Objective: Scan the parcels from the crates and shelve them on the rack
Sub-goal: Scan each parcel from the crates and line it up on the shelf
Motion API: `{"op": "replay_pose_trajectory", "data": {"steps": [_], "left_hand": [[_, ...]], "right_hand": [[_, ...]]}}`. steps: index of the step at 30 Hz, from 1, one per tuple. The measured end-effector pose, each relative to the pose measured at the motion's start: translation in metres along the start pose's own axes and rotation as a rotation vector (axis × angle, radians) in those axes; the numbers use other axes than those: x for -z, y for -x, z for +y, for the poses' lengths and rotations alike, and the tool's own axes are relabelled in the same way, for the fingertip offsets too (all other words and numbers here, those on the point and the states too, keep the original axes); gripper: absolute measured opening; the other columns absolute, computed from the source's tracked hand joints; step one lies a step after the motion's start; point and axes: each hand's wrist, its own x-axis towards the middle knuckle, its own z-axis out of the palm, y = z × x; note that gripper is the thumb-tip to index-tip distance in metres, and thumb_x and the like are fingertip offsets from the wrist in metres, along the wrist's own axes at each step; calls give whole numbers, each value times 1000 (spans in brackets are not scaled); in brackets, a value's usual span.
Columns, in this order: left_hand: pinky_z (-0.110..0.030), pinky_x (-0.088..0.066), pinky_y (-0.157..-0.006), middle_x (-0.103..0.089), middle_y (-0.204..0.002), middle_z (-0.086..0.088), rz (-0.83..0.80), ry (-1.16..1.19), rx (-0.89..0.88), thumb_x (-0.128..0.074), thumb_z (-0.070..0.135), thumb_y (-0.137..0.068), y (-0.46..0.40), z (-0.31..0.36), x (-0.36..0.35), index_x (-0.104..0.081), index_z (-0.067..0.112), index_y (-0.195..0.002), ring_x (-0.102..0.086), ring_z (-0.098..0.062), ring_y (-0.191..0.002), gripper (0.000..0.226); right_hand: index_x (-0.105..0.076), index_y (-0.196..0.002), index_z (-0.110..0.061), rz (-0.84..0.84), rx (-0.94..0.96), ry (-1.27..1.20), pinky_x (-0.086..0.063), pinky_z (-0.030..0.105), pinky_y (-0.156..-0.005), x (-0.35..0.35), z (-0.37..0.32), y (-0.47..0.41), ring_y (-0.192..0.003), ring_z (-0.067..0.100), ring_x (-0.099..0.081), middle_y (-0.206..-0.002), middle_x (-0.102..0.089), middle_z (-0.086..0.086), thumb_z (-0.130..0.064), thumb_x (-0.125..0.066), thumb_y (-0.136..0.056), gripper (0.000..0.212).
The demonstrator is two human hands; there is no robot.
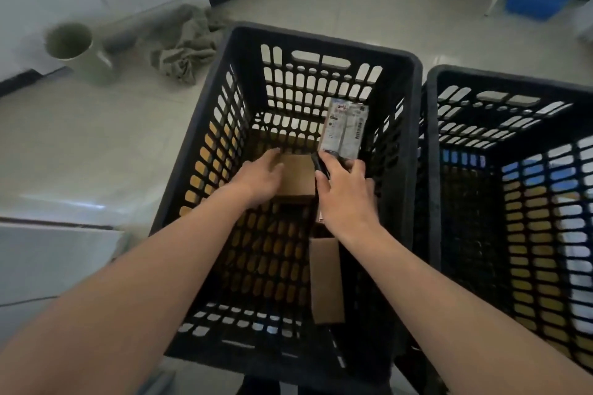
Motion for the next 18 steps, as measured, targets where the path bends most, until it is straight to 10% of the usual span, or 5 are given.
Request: {"op": "replay_pose_trajectory", "data": {"steps": [6,18], "left_hand": [[-72,-59,-80,-39,-142,-10,-92,838,363,-51,45,-109,-2,-1,-2,-47,39,-140,-44,-48,-128,32],[-54,-58,-100,-63,-125,-20,-161,890,325,-74,17,-75,15,-7,4,-53,20,-136,-66,-37,-113,64]], "right_hand": [[-31,-161,-46,-8,-5,-2,-48,58,-108,-2,3,-1,-133,37,-43,-157,-30,9,-46,-39,-112,50],[-36,-161,-43,38,88,0,-52,51,-102,2,2,22,-130,39,-46,-153,-35,11,-45,-41,-112,49]]}}
